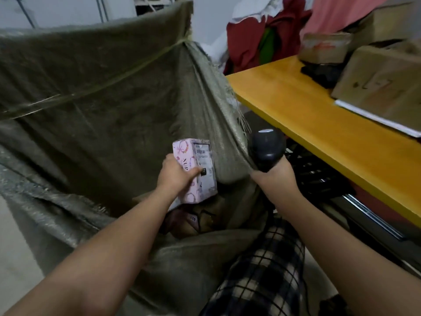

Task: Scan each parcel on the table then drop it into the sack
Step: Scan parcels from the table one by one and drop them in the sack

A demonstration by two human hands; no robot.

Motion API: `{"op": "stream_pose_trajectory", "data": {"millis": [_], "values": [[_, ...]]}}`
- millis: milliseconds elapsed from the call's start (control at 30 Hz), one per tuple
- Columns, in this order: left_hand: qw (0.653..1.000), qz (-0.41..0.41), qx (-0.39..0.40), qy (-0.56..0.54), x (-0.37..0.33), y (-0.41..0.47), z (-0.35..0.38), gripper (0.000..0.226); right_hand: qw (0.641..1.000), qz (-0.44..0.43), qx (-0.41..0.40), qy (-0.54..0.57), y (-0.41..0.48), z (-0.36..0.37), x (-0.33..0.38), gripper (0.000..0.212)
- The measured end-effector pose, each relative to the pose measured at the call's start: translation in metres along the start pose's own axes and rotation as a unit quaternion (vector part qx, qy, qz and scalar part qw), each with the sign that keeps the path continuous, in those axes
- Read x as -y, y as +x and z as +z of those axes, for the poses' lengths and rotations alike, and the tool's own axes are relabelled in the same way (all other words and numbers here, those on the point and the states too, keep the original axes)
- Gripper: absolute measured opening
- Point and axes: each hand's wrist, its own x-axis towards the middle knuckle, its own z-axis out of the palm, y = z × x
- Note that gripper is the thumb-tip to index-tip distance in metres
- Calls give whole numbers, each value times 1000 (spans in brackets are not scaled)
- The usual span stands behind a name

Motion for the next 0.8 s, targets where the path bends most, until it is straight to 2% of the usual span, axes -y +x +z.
{"op": "stream_pose_trajectory", "data": {"millis": [133, 200, 267, 367, 567, 800], "values": [[999, 13, 36, 12, -15, -2, 17, 79, 1000, -14, 8, -17, -5, -5, 7, 64], [996, 55, 48, 48, -25, -7, 18, 70, 1000, -18, 5, -18, -6, -6, 7, 65], [991, 117, 23, 64, -39, -16, 11, 58, 1000, -13, 0, -22, -8, -8, 5, 65], [975, 216, -34, 29, -71, -34, -6, 39, 999, -6, -15, -32, -13, -14, 6, 59], [939, 343, -12, -7, -147, -74, -10, 31, 988, -37, -143, 35, -22, -77, 14, 18], [901, 431, 59, -7, -221, -100, 39, 29, 973, -24, -230, 28, -33, -180, 27, 25]]}}
